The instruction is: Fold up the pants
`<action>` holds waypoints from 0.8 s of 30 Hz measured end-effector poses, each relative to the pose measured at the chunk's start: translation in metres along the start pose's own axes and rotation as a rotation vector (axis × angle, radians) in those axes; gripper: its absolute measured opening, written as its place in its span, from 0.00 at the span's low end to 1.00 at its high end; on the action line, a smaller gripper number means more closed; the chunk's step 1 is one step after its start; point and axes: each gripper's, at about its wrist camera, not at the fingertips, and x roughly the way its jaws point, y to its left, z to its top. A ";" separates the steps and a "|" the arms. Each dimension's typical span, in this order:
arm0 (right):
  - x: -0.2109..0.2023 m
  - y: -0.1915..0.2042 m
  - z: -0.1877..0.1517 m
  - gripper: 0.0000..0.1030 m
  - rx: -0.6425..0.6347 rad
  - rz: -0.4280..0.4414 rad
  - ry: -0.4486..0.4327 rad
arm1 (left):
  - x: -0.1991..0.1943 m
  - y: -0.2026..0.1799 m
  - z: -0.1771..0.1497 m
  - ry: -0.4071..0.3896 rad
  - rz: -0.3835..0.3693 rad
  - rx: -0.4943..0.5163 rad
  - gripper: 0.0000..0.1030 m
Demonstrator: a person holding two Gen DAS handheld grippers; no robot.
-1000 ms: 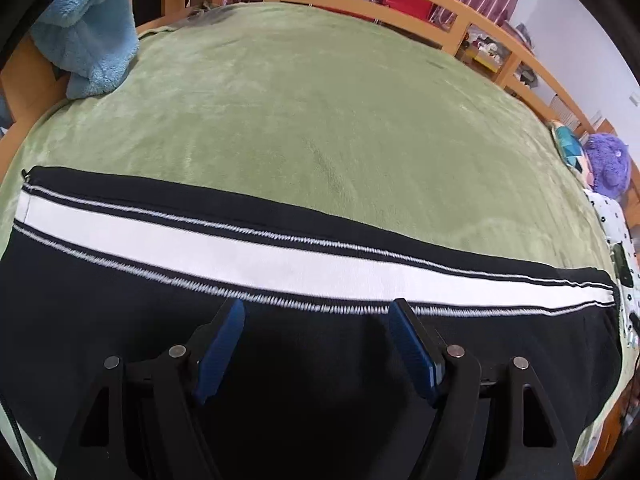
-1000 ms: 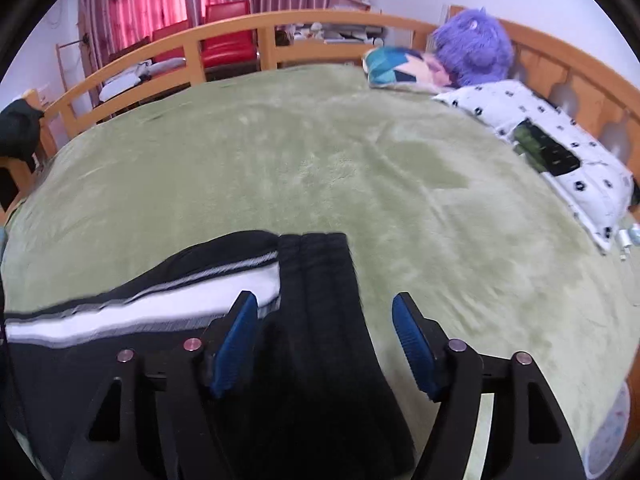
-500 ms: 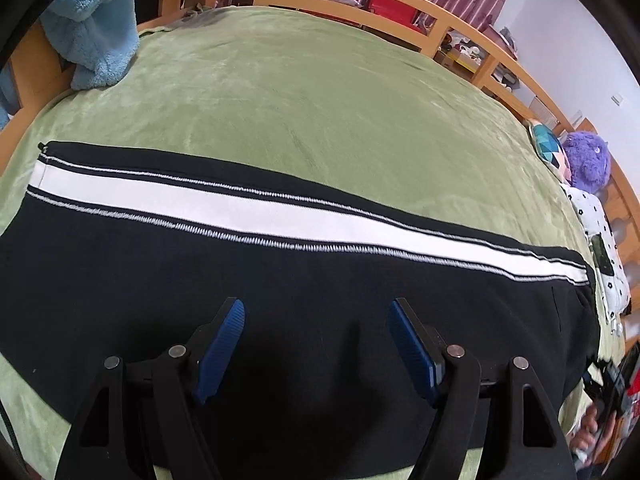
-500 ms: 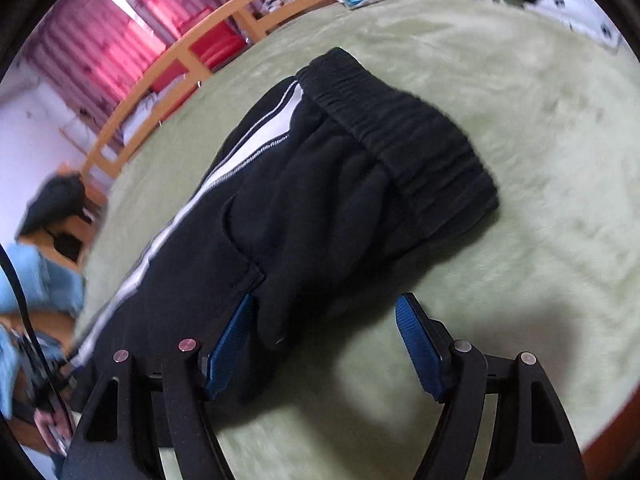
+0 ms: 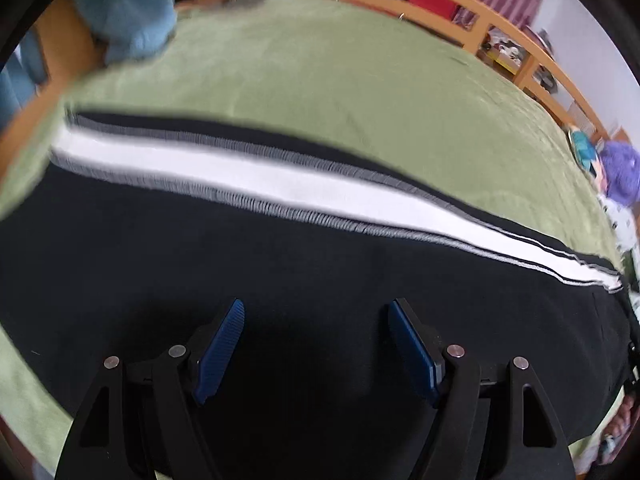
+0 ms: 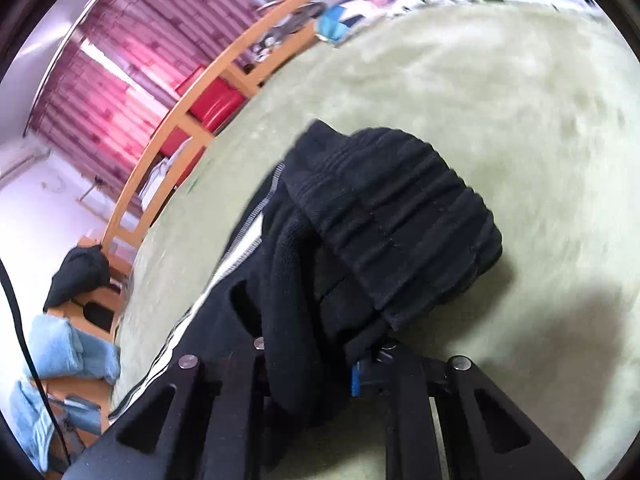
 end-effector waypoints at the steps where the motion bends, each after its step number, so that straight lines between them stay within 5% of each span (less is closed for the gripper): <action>1: -0.005 0.007 0.006 0.15 -0.039 -0.010 -0.012 | 0.003 0.003 -0.001 0.006 0.001 -0.011 0.71; 5: -0.023 0.024 0.021 0.15 -0.147 -0.038 -0.085 | -0.002 0.005 -0.007 -0.021 -0.012 0.013 0.71; 9: 0.018 -0.008 0.012 0.17 -0.102 -0.152 0.020 | -0.014 0.013 -0.011 -0.033 -0.021 0.016 0.71; 12: 0.020 -0.025 0.005 0.24 -0.043 -0.135 0.047 | -0.033 0.032 -0.016 -0.068 -0.005 0.017 0.71; 20: -0.025 0.030 -0.011 0.44 -0.243 -0.359 0.017 | -0.067 0.123 -0.030 -0.141 0.036 -0.140 0.71; 24: -0.054 0.069 -0.026 0.57 -0.307 -0.380 -0.051 | -0.065 0.171 -0.038 -0.152 -0.003 -0.247 0.71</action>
